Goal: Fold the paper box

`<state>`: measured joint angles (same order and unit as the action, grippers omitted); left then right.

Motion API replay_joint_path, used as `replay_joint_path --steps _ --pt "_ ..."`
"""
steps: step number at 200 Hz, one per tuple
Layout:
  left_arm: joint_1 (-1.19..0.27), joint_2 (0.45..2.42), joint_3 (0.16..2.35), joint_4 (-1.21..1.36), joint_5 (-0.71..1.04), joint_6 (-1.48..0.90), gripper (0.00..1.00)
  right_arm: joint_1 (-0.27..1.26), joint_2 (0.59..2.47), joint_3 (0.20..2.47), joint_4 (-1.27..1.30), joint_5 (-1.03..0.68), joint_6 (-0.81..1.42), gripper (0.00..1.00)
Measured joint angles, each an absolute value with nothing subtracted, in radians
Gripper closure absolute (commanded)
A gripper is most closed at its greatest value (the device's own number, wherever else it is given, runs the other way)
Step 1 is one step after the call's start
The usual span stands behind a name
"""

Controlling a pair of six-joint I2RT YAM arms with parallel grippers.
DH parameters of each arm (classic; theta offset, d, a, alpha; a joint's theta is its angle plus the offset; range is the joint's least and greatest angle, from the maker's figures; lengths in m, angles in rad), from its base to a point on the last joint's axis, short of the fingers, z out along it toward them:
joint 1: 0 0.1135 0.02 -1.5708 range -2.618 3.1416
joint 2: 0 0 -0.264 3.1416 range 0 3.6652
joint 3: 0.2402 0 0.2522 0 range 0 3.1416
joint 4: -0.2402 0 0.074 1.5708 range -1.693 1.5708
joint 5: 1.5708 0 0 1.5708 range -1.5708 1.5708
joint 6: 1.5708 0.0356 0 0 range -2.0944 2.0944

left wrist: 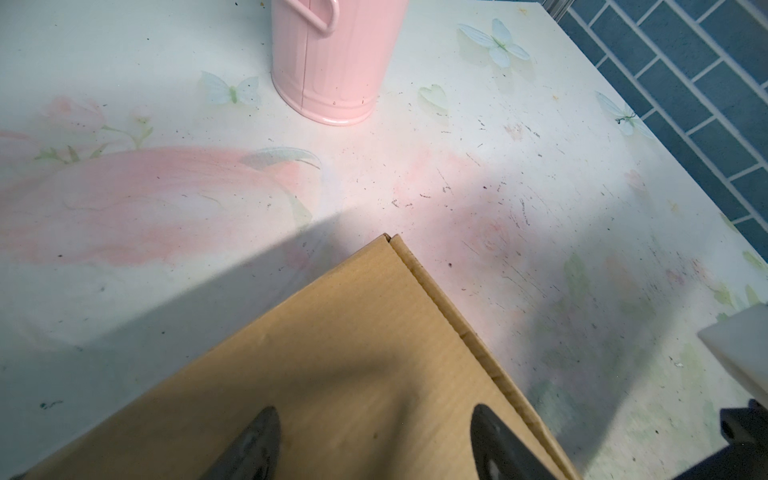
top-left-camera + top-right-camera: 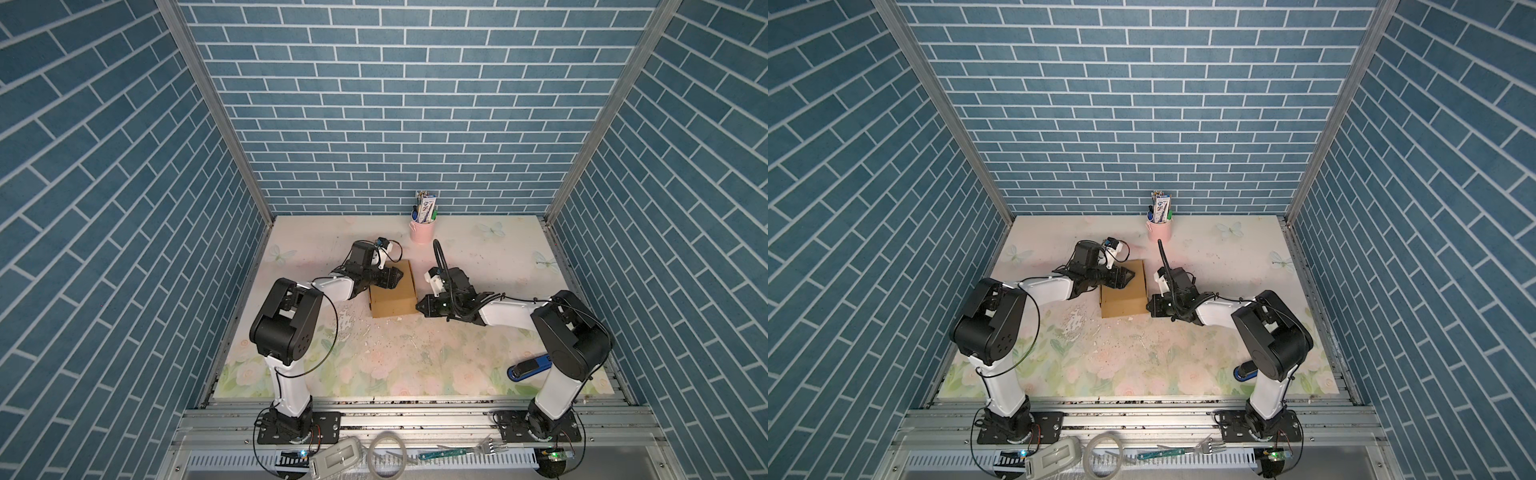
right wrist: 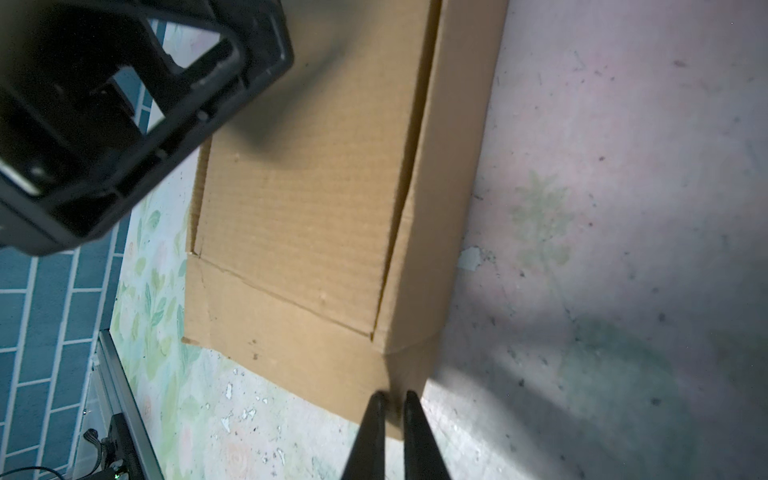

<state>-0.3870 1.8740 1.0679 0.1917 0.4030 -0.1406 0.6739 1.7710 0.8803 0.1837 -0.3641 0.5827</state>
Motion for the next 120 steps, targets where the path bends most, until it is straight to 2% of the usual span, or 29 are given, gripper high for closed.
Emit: replay_joint_path --steps 120 --pt "-0.380 1.817 0.981 0.226 0.384 -0.167 0.27 0.622 1.802 0.931 0.158 -0.310 0.510 0.88"
